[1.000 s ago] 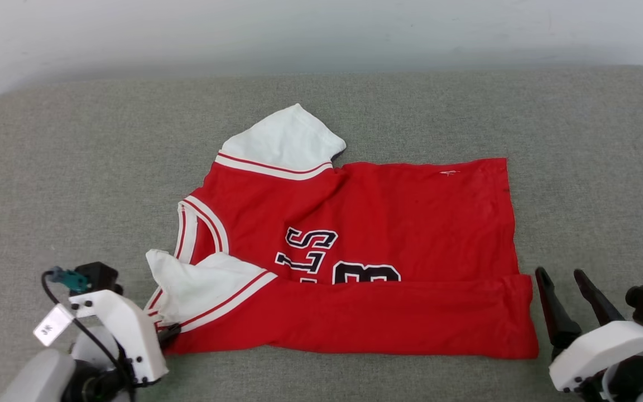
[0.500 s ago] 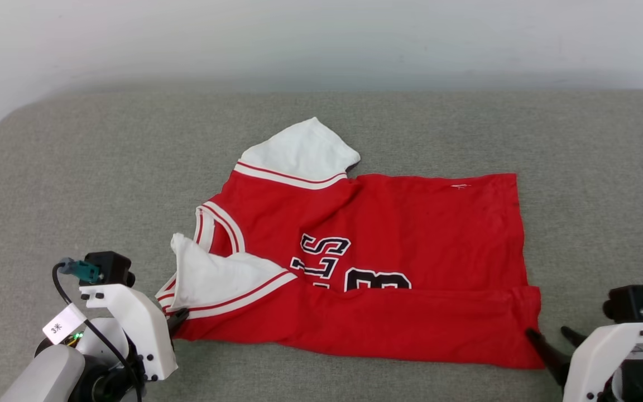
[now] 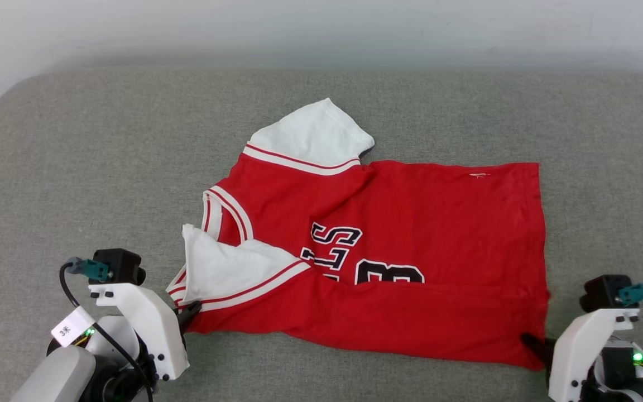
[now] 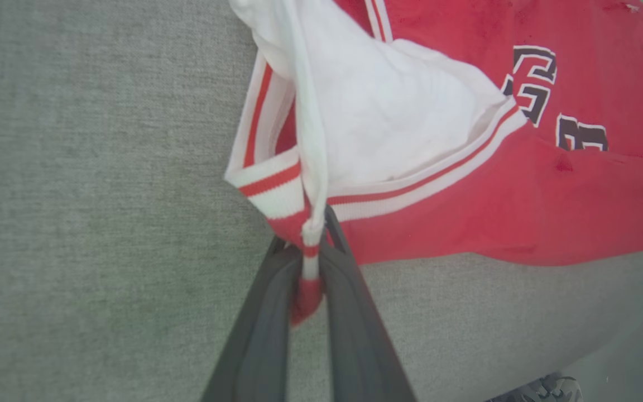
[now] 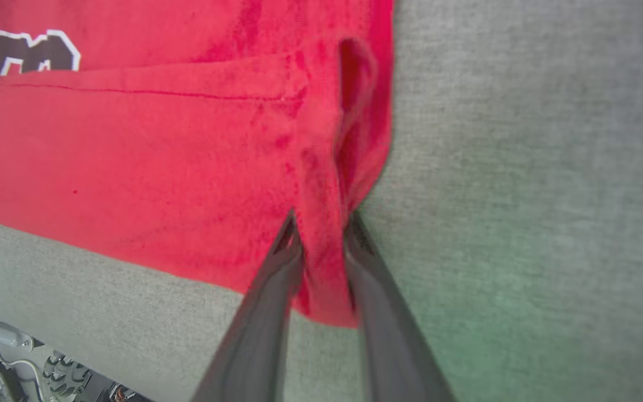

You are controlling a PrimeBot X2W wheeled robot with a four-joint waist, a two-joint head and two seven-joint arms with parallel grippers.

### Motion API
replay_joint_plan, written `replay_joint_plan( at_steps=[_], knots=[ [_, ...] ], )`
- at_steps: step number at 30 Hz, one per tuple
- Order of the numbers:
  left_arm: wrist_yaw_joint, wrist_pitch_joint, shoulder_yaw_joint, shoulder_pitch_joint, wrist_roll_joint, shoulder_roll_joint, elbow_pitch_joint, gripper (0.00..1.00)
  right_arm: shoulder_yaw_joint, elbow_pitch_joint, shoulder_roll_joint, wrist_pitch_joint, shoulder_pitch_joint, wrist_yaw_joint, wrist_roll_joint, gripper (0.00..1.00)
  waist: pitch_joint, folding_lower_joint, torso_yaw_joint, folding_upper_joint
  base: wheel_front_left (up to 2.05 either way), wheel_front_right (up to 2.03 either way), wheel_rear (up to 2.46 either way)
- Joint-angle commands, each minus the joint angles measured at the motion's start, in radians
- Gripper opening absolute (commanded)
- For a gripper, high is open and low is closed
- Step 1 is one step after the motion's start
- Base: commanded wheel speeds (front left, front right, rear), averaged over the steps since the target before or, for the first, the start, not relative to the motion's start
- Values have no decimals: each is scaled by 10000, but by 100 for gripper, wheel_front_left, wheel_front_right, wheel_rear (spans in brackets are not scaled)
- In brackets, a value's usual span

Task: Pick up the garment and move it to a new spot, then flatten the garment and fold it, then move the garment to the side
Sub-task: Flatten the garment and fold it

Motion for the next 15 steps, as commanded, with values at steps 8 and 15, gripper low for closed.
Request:
replay_joint_plan(
  at_steps=[8,15],
  knots=[
    [107,-333,91,404,170,163,-248,0,246,-86,-255,-221,-366,8,17,0,-640,0,-136,0,0,0,0],
    [514,-340,69,1492,51,392,-801,0,237,-588,-300,-46,529,9,237,0,-1706,0,-94,0,0,0,0]
  ],
)
